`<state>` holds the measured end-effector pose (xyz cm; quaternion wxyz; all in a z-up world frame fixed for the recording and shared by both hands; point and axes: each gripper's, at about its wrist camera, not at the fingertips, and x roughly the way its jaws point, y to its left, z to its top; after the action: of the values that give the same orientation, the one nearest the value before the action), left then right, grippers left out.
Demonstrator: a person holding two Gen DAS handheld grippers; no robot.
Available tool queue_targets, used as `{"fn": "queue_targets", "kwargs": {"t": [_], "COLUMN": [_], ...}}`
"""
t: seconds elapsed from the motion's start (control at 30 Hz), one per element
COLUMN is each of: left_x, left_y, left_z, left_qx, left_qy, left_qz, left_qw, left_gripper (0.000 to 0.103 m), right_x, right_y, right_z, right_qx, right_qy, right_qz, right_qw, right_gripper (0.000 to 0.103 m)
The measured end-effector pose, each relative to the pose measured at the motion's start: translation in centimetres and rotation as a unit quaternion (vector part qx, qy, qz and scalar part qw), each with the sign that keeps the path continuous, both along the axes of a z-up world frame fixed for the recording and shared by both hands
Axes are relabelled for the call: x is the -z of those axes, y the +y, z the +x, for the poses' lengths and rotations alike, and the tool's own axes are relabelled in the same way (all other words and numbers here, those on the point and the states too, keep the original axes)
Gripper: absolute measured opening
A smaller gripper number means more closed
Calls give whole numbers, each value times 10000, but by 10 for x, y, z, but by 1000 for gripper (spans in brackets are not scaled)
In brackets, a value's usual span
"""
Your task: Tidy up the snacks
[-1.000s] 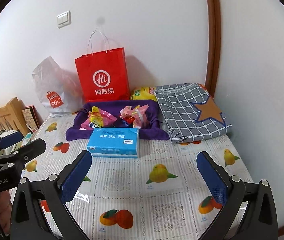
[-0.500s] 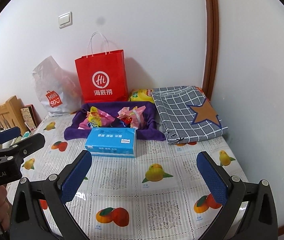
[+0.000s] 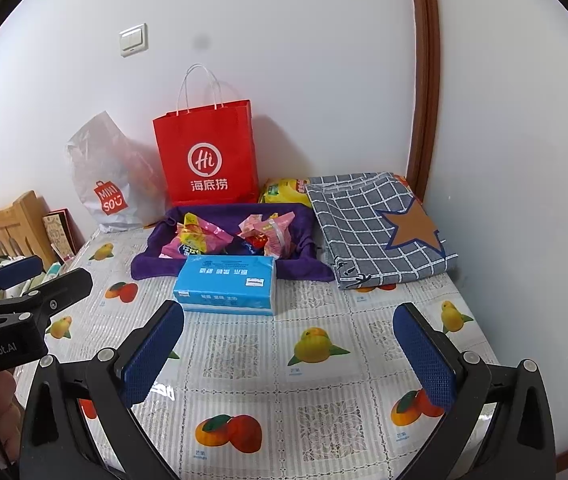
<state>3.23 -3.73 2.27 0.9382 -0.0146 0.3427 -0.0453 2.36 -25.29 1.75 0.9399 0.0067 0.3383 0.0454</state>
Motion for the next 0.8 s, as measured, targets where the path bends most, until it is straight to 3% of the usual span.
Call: {"fn": "queue_targets", "kwargs": {"t": [0.8], "left_x": [0], "left_y": [2], "left_z": [-2], "left_qx": [-56], "left_qy": [7], "left_qz": [9], "left_qw": [10000], "left_gripper": [94], "right_x": [-2], "right_y": [3], "right_z": [-4], "right_qx": [-21], "right_qy": [-41], "right_qz": [37], "right_qw": [10000], "right_gripper": [103]}}
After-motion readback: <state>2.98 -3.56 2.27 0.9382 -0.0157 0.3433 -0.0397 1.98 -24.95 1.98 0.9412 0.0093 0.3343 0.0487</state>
